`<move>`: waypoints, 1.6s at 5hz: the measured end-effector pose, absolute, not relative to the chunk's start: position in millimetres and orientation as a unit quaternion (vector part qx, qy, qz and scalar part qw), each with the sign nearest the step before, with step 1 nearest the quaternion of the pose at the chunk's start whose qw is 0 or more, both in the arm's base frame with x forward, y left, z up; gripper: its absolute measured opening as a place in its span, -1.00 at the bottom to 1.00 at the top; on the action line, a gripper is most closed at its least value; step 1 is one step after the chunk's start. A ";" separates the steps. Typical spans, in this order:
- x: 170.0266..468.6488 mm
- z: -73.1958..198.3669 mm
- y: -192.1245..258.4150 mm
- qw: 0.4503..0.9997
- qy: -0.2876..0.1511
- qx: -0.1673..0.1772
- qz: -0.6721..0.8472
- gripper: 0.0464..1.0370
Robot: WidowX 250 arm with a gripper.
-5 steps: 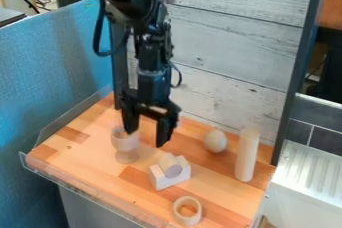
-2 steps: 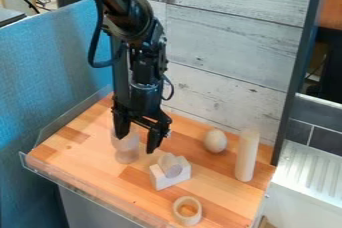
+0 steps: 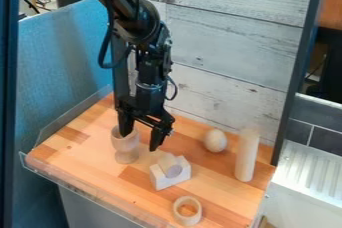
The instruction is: Put a cylinder on the ring
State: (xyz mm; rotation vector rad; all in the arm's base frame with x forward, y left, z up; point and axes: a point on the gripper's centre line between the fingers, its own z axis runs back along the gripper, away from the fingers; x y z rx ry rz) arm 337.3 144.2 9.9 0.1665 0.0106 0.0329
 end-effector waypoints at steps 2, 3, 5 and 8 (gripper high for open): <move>353.0 -1.6 151.1 0.995 0.018 0.097 0.023 0.82; 357.7 -6.2 154.2 0.994 0.025 0.102 0.033 0.25; 357.0 -6.7 154.6 0.994 0.027 0.103 0.034 -0.79; 318.6 24.6 121.0 0.991 -0.038 0.126 -0.019 -0.88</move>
